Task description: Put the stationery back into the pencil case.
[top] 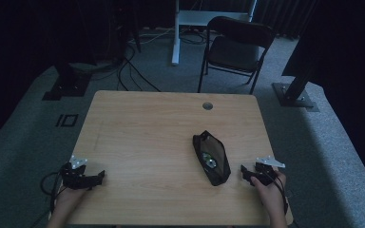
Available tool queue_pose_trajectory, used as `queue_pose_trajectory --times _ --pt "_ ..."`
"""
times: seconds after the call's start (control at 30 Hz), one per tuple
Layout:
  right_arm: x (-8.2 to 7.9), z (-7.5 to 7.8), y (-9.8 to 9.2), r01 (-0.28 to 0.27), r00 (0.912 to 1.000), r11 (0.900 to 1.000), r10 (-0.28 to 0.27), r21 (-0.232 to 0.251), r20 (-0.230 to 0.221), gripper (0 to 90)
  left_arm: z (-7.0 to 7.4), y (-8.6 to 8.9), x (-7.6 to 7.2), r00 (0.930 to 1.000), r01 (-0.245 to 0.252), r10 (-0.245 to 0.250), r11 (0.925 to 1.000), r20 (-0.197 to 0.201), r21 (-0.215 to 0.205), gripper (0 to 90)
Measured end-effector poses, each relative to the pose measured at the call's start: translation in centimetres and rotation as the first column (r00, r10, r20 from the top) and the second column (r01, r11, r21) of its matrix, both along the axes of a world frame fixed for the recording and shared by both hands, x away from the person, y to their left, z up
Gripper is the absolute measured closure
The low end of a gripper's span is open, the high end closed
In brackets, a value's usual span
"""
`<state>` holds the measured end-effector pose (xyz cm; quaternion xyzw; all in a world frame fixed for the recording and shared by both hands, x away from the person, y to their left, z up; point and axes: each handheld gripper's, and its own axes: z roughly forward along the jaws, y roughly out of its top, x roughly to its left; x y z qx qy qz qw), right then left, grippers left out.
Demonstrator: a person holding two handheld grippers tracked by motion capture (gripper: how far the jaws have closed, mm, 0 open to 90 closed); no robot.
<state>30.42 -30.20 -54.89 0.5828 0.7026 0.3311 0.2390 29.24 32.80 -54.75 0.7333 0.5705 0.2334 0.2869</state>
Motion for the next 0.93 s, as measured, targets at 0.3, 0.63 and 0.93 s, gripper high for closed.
queue_pose_trajectory --times 0.3,0.63,0.93 --pt "-0.9 -0.3 -0.3 -0.033 0.9994 0.999 0.034 -0.022 0.009 27.9 0.0 0.0 0.0 1.0000 0.000 0.000 1.0000 0.000 0.001 0.4" --pt "-1.1 -0.4 -0.2 -0.060 0.9982 0.997 0.060 -0.041 -0.004 17.7 0.0 0.0 0.0 1.0000 0.000 0.000 1.0000 0.000 0.001 0.4" --pt "-1.0 -0.4 -0.3 -0.023 0.9996 0.999 0.023 -0.040 -0.017 12.4 0.0 0.0 0.0 1.0000 0.000 0.000 1.0000 0.000 0.000 0.5"
